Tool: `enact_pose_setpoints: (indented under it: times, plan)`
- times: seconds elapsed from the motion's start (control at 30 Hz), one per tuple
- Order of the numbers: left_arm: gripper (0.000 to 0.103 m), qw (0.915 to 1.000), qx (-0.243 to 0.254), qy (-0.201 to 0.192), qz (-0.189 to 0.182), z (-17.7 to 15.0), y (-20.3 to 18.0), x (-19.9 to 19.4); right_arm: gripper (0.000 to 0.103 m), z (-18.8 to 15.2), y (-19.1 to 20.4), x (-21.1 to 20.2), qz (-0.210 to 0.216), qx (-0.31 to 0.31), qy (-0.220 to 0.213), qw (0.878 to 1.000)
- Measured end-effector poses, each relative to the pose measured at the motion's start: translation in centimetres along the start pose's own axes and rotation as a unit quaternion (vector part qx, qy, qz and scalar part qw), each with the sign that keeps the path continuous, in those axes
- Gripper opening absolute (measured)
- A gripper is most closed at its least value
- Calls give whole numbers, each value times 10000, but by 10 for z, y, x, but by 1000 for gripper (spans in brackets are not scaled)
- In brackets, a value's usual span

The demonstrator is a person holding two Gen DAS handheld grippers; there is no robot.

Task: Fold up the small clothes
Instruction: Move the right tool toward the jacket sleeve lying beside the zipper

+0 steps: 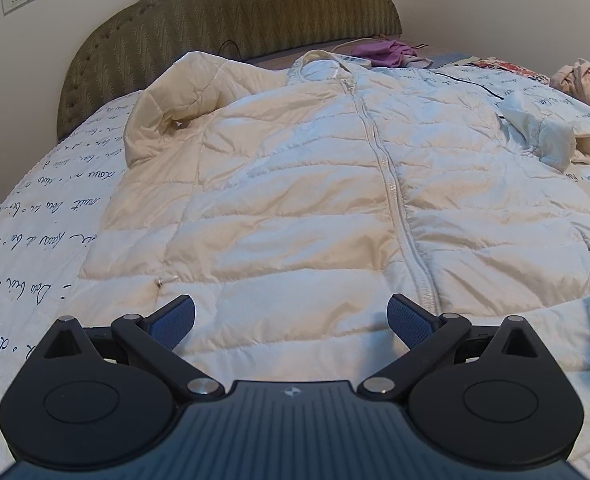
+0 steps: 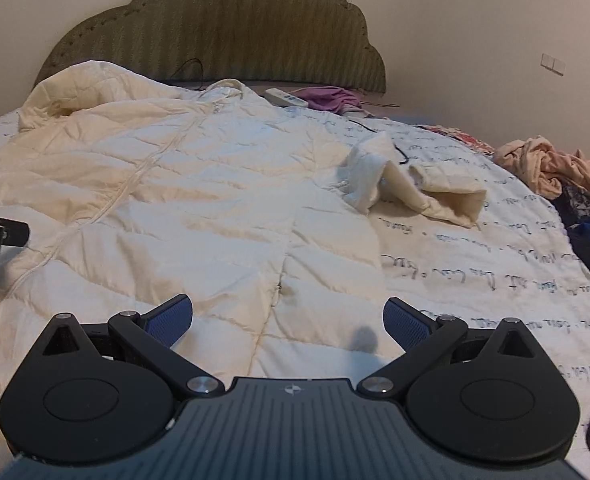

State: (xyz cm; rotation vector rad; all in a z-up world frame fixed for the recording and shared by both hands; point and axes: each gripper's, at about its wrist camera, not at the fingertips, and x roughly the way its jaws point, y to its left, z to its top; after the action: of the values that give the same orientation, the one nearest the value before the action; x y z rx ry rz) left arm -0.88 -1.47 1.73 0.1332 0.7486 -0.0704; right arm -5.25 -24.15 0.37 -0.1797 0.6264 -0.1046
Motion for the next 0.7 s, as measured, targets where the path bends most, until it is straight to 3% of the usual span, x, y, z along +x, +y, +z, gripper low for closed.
enact_pose_setpoints:
  times: [0.13,0.2,0.47,0.63,0.7]
  plan:
    - [103,10000,-4,4,-63,1,0,1,103,-1,-14,1,-22,139,250,9996]
    - [103,10000,-11,1,-83,2,0,1,103,1,-8,-8,-41,116,127,9998]
    - [103,9999,35,-57,-156,-1,-3,3,103,35,18,-53,235,162,-973,9948]
    - [103,9999,26,-68,-112,-1,-5,3,103,43,42,-76,-116,-294,-1586,9868]
    - [103,9999,-10,-71,-121,-2,-5,3,103,44,45,-81,28,-281,-1729,9845]
